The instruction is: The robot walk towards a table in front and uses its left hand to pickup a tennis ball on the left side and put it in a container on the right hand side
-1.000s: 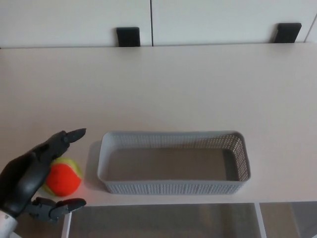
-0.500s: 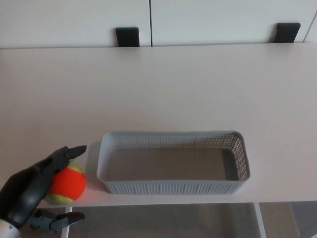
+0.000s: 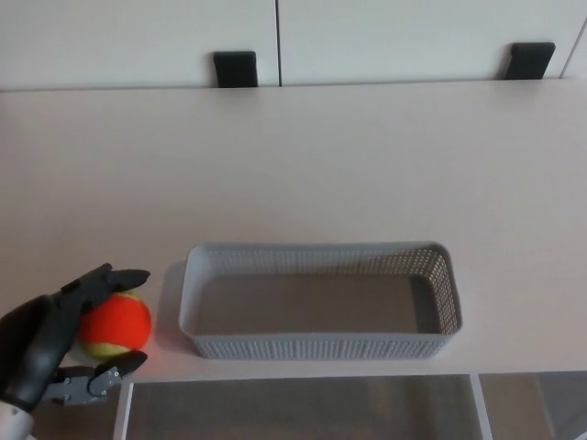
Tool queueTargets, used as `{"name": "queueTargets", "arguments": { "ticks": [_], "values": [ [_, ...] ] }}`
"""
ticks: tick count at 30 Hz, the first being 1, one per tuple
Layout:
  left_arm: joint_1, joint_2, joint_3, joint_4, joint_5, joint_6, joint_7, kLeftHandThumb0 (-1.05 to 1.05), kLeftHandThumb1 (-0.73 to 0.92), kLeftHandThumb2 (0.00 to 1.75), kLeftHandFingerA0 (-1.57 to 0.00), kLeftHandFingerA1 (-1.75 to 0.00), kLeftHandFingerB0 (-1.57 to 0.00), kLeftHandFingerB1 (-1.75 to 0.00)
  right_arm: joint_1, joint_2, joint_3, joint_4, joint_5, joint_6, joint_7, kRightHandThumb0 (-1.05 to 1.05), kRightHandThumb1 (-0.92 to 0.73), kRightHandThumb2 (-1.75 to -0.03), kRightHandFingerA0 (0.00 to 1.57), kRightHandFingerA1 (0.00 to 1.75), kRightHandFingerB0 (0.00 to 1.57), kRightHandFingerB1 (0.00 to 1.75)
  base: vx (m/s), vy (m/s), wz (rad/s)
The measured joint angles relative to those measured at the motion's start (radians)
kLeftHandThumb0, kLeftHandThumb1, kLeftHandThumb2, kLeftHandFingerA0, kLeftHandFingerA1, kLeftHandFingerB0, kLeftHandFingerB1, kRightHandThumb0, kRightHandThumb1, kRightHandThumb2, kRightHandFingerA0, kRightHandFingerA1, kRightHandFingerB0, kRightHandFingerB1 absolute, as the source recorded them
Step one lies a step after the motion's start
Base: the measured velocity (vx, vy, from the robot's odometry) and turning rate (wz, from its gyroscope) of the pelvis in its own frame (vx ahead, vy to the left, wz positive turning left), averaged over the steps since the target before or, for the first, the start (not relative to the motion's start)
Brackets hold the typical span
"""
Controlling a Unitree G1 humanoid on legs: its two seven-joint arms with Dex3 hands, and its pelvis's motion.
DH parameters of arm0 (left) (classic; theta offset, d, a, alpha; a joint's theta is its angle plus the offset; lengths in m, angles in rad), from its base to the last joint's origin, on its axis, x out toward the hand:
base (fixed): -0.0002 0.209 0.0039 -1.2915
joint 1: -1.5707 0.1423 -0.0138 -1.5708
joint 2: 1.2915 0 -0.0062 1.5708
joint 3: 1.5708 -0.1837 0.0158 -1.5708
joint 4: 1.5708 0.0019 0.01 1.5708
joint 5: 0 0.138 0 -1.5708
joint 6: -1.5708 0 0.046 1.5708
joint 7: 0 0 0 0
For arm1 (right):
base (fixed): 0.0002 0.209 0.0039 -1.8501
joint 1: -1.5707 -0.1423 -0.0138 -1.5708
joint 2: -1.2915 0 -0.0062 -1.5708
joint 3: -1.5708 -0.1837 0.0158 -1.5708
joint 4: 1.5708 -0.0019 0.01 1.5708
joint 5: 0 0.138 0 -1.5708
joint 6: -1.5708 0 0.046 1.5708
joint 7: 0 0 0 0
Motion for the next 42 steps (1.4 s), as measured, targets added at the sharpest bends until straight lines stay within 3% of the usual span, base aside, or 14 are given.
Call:
{"name": "queueTargets", "arguments": {
  "ticks": [7, 15, 24, 34, 42],
  "values": [
    [0.016, -0.025, 0.003, -0.035, -0.029, 0.013, -0.01, -0.12, 0.86, 0.72, -1.03, -1.22, -0.77, -1.01, -0.013, -0.001, -0.002, 0.0, 0.0, 0.005, 0.0, -0.21, -0.55, -0.56, 0.63, 0.46, 0.43, 0.38, 0.0, 0.0, 0.0],
    [0.026, -0.044, 0.051, -0.189, -0.107, 0.022, -0.044, -0.14, 0.86, 0.65, -1.13, -1.13, -0.82, -0.92, -0.024, -0.005, -0.001, -0.001, -0.001, 0.006, -0.001, -0.19, -0.56, -0.56, 0.61, 0.45, 0.42, 0.38, 0.0, 0.0, 0.0],
    [-0.033, -0.081, 0.097, -0.457, -0.19, 0.04, -0.069, -0.13, 0.77, 0.75, -1.18, -1.12, -0.85, -0.98, -0.033, -0.011, 0.001, 0.001, -0.002, 0.011, -0.003, -0.18, -0.56, -0.56, 0.65, 0.46, 0.43, 0.39, 0.0, 0.0, 0.0],
    [-0.026, -0.139, -0.008, -0.565, -0.177, 0.098, -0.091, -0.1, 0.74, 0.76, -1.14, -1.16, -0.83, -1.0, -0.006, -0.012, 0.002, 0.0, -0.002, 0.013, 0.0, -0.19, -0.55, -0.56, 0.6, 0.45, 0.42, 0.38, 0.0, 0.0, 0.0],
    [-0.038, -0.157, -0.1, -0.503, -0.139, 0.137, -0.104, -0.09, 0.76, 0.72, -1.12, -1.15, -0.84, -0.98, 0.001, -0.012, 0.011, 0.002, -0.002, 0.012, 0.001, -0.21, -0.55, -0.56, 0.61, 0.45, 0.44, 0.39, 0.0, 0.0, 0.0]
  ]
}}
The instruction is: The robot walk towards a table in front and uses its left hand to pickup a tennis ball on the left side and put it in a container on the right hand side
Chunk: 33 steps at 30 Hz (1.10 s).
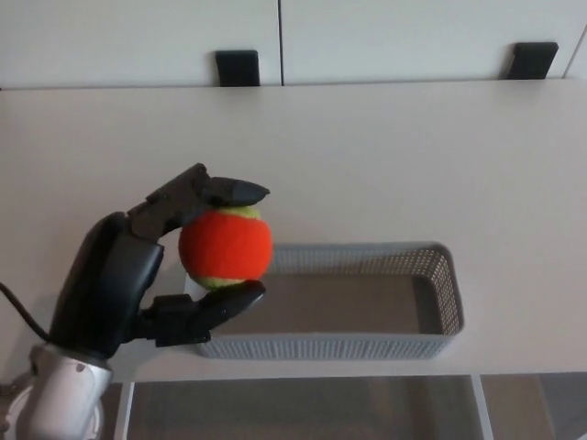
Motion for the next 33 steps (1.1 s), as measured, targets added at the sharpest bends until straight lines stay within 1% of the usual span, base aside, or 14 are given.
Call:
{"name": "queueTargets", "arguments": {
  "ticks": [2, 3, 4, 5, 6, 12, 25, 27, 28, 29, 30, 31, 32, 33],
  "values": [
    [-0.009, 0.0, -0.009, 0.019, 0.005, 0.009, -0.002, -0.06, 0.76, 0.72, -1.09, -1.15, -0.85, -0.95, 0.0, 0.0, 0.003, 0.0, 0.0, -0.001, 0.0, -0.2, -0.55, -0.56, 0.6, 0.45, 0.44, 0.39, 0.0, 0.0, 0.0],
    [-0.013, -0.001, -0.014, 0.027, 0.007, 0.014, -0.002, -0.08, 0.78, 0.66, -1.08, -0.98, -0.8, -0.74, 0.0, 0.0, 0.005, 0.0, 0.0, -0.001, 0.0, -0.21, -0.55, -0.56, 0.6, 0.44, 0.43, 0.38, 0.0, 0.0, 0.0],
    [-0.016, -0.003, -0.017, 0.033, 0.009, 0.02, -0.003, -0.08, 0.78, 0.66, -1.08, -0.98, -0.8, -0.74, 0.0, 0.0, 0.006, 0.0, 0.0, -0.001, 0.0, -0.21, -0.55, -0.56, 0.6, 0.44, 0.43, 0.38, 0.0, 0.0, 0.0],
    [-0.022, -0.006, -0.021, 0.038, 0.011, 0.026, -0.004, -0.51, 0.53, 0.74, -0.37, -0.52, -0.23, -0.41, -0.001, -0.001, 0.007, 0.0, 0.0, -0.001, 0.0, -0.21, -0.55, -0.56, 0.6, 0.45, 0.44, 0.38, 0.0, 0.0, 0.0],
    [-0.024, -0.006, -0.023, 0.04, 0.012, 0.031, -0.006, -0.62, 0.42, 0.76, -0.05, -0.36, -0.05, -0.2, -0.002, -0.002, 0.007, 0.0, 0.0, -0.001, 0.0, -0.21, -0.54, -0.56, 0.62, 0.45, 0.43, 0.38, 0.0, 0.0, 0.0],
    [-0.031, 0.046, -0.046, 0.004, 0.02, 0.124, -0.077, -0.8, 0.49, 0.81, 0.0, -0.05, 0.0, 0.0, -0.003, -0.004, 0.01, 0.0, -0.002, -0.001, -0.001, -0.21, -0.54, -0.56, 0.64, 0.46, 0.43, 0.38, 0.0, 0.0, 0.0],
    [-0.006, 0.093, -0.043, -0.057, 0.017, 0.215, -0.16, -0.88, 0.57, 0.94, -0.04, -0.13, -0.08, -0.11, -0.005, -0.006, 0.014, -0.01, -0.002, 0.0, -0.003, -0.21, -0.55, -0.56, 0.62, 0.45, 0.42, 0.38, 0.0, 0.0, 0.0],
    [0.027, 0.095, -0.03, -0.082, 0.015, 0.214, -0.164, -0.8, 0.53, 0.92, -0.02, -0.23, -0.08, -0.21, -0.005, -0.006, 0.015, -0.011, -0.002, 0.0, -0.003, -0.21, -0.55, -0.56, 0.63, 0.46, 0.42, 0.38, 0.0, 0.0, 0.0],
    [0.055, 0.096, -0.017, -0.101, 0.012, 0.209, -0.164, -0.79, 0.65, 0.61, -0.09, -0.27, -0.09, -0.23, -0.004, -0.006, 0.015, -0.012, -0.002, 0.0, -0.003, -0.21, -0.55, -0.56, 0.62, 0.45, 0.42, 0.38, 0.0, 0.0, 0.0],
    [0.078, 0.098, -0.006, -0.116, 0.008, 0.201, -0.164, -0.79, 0.65, 0.61, -0.09, -0.27, -0.09, -0.23, -0.002, -0.006, 0.015, -0.012, -0.002, 0.0, -0.003, -0.21, -0.55, -0.56, 0.62, 0.45, 0.42, 0.38, 0.0, 0.0, 0.0],
    [0.102, 0.099, 0.008, -0.131, 0.003, 0.19, -0.164, -0.78, 0.5, 0.89, 0.0, -0.38, -0.16, -0.35, -0.002, -0.006, 0.016, -0.013, -0.002, 0.0, -0.003, -0.21, -0.55, -0.56, 0.62, 0.45, 0.43, 0.39, 0.0, 0.0, 0.0],
    [0.142, 0.101, 0.031, -0.157, -0.007, 0.171, -0.163, -0.38, 0.29, 0.92, 0.0, -0.49, 0.0, -0.48, -0.002, -0.006, 0.016, -0.013, -0.002, 0.001, -0.002, -0.2, -0.55, -0.56, 0.63, 0.46, 0.44, 0.39, 0.0, 0.0, 0.0],
    [0.179, 0.102, 0.051, -0.18, -0.019, 0.154, -0.164, -0.38, 0.29, 0.92, 0.0, -0.49, 0.0, -0.48, -0.001, -0.006, 0.016, -0.014, -0.002, 0.001, -0.002, -0.2, -0.55, -0.56, 0.63, 0.46, 0.44, 0.39, 0.0, 0.0, 0.0],
    [0.221, 0.102, 0.074, -0.203, -0.035, 0.137, -0.166, -0.73, 0.47, 0.8, -0.17, -0.43, -0.11, -0.38, 0.0, -0.006, 0.017, -0.015, -0.002, 0.001, -0.002, -0.2, -0.55, -0.56, 0.62, 0.45, 0.43, 0.39, 0.0, 0.0, 0.0]
  ]
}}
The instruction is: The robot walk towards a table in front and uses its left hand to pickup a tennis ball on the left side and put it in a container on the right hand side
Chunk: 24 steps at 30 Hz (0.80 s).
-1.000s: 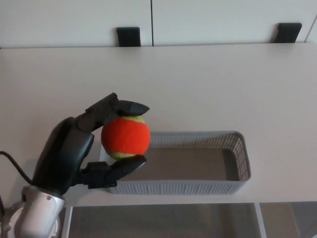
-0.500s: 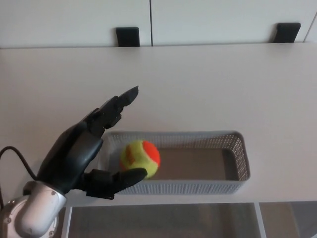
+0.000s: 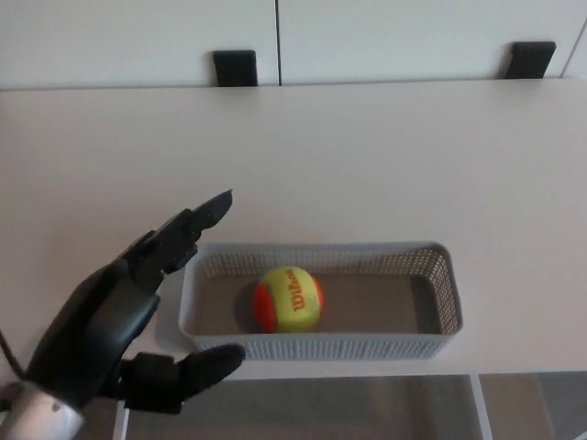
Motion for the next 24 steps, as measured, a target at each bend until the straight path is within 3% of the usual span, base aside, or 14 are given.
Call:
{"name": "queueTargets", "arguments": {
  "ticks": [3, 4, 6, 7, 10, 11, 15, 16, 22, 23, 24],
  "values": [
    [0.102, 0.0, 0.053, -0.038, -0.049, -0.031, -0.014, -0.71, 0.47, 0.8, -0.19, -0.44, -0.12, -0.38, 0.003, 0.0, 0.001, 0.0, 0.0, 0.0, 0.0, -0.2, -0.55, -0.56, 0.62, 0.45, 0.43, 0.39, 0.0, 0.0, 0.0],
    [0.128, 0.0, 0.065, -0.045, -0.062, -0.038, -0.019, -0.67, 0.55, 0.57, -0.27, -0.36, -0.23, -0.29, 0.004, 0.0, 0.002, 0.0, 0.0, 0.0, 0.0, -0.19, -0.55, -0.56, 0.62, 0.45, 0.44, 0.39, 0.0, 0.0, 0.0],
    [0.186, 0.0, 0.095, -0.056, -0.093, -0.054, -0.031, -0.69, 0.55, 0.57, -0.31, -0.36, -0.28, -0.31, 0.004, 0.0, 0.003, 0.0, 0.0, 0.0, 0.001, -0.2, -0.55, -0.56, 0.62, 0.45, 0.44, 0.39, 0.0, 0.0, 0.0],
    [0.235, 0.0, 0.12, -0.057, -0.118, -0.066, -0.044, -0.69, 0.42, 0.84, -0.31, -0.5, -0.24, -0.44, 0.005, 0.0, 0.004, 0.0, 0.0, 0.0, 0.001, -0.2, -0.56, -0.56, 0.61, 0.45, 0.43, 0.38, 0.0, 0.0, 0.0],
    [0.333, 0.0, 0.178, -0.05, -0.171, -0.084, -0.076, -0.7, 0.43, 0.83, -0.34, -0.51, -0.26, -0.45, 0.01, 0.0, 0.007, 0.002, 0.0, 0.0, 0.001, -0.2, -0.55, -0.56, 0.62, 0.45, 0.43, 0.38, 0.0, 0.0, 0.0],
    [0.352, 0.0, 0.19, -0.047, -0.182, -0.087, -0.084, -0.67, 0.52, 0.56, -0.47, -0.42, -0.41, -0.38, 0.011, 0.0, 0.007, 0.002, 0.0, 0.0, 0.001, -0.22, -0.55, -0.56, 0.62, 0.45, 0.43, 0.39, 0.0, 0.0, 0.0],
    [0.462, 0.0, 0.279, 0.005, -0.258, -0.096, -0.154, -0.64, 0.49, 0.57, -0.49, -0.43, -0.42, -0.39, 0.018, 0.0, 0.013, 0.007, 0.0, 0.0, 0.001, -0.25, -0.54, -0.56, 0.62, 0.46, 0.45, 0.39, 0.0, 0.0, 0.0],
    [0.482, 0.001, 0.298, 0.024, -0.275, -0.097, -0.172, -0.63, 0.43, 0.82, -0.43, -0.54, -0.3, -0.46, 0.02, 0.0, 0.015, 0.01, -0.001, 0.0, 0.001, -0.28, -0.53, -0.56, 0.64, 0.47, 0.45, 0.39, 0.0, 0.0, 0.0],
    [0.557, 0.033, 0.379, 0.167, -0.353, -0.117, -0.281, -0.6, 0.44, 0.84, -0.41, -0.56, -0.29, -0.47, 0.034, 0.0, 0.028, 0.05, -0.002, -0.002, 0.002, -0.27, -0.53, -0.56, 0.63, 0.47, 0.44, 0.4, 0.0, 0.0, 0.0],
    [0.561, 0.04, 0.384, 0.203, -0.365, -0.121, -0.301, -0.5, 0.57, 0.57, -0.47, -0.44, -0.37, -0.37, 0.036, 0.0, 0.03, 0.059, -0.003, -0.004, 0.002, -0.29, -0.52, -0.55, 0.64, 0.46, 0.46, 0.39, 0.0, 0.0, 0.0],
    [0.565, 0.049, 0.386, 0.236, -0.375, -0.128, -0.32, -0.5, 0.57, 0.57, -0.47, -0.44, -0.37, -0.37, 0.039, 0.0, 0.033, 0.068, -0.003, -0.005, 0.002, -0.29, -0.52, -0.55, 0.64, 0.46, 0.46, 0.39, 0.0, 0.0, 0.0]
  ]
}}
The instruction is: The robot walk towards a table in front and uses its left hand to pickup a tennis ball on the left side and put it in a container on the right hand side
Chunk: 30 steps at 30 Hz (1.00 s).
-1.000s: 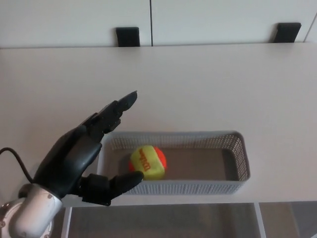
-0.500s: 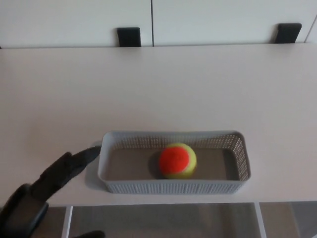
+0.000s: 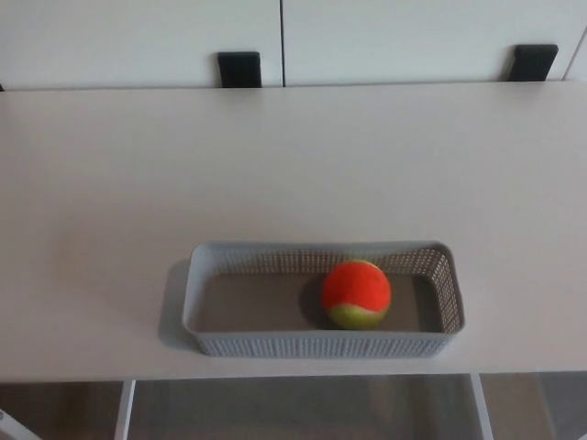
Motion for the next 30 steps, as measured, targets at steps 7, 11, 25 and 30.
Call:
{"name": "queueTargets", "arguments": {
  "ticks": [7, 11, 25, 30],
  "values": [
    [-0.126, 0.014, -0.087, 0.294, 0.022, -0.038, -0.028, -0.44, 0.57, 0.57, -0.41, -0.42, -0.35, -0.37, 0.015, 0.0, 0.014, 0.056, -0.013, -0.016, 0.001, -0.27, -0.53, -0.56, 0.62, 0.46, 0.45, 0.39, 0.0, 0.0, 0.0],
    [-0.256, 0.0, -0.157, 0.457, 0.062, -0.037, 0.006, -0.26, 0.44, 0.96, -0.1, -0.53, -0.1, -0.51, 0.017, 0.0, 0.018, 0.063, -0.017, -0.019, 0.001, -0.3, -0.53, -0.56, 0.62, 0.46, 0.45, 0.39, 0.0, 0.0, 0.0],
    [-0.582, -0.059, -0.255, 1.051, 0.155, -0.075, 0.187, -0.47, 0.58, 0.58, -0.29, -0.36, -0.26, -0.32, -0.003, -0.01, 0.038, 0.062, -0.037, -0.03, 0.001, -0.29, -0.53, -0.55, 0.65, 0.48, 0.45, 0.39, 0.0, 0.0, 0.0],
    [-0.63, -0.053, -0.256, 1.179, 0.174, -0.116, 0.247, -0.47, 0.58, 0.58, -0.31, -0.37, -0.26, -0.32, -0.026, -0.023, 0.044, 0.063, -0.041, -0.046, 0.003, -0.26, -0.55, -0.57, 0.59, 0.44, 0.44, 0.38, 0.0, 0.0, 0.0]
  ]
}}
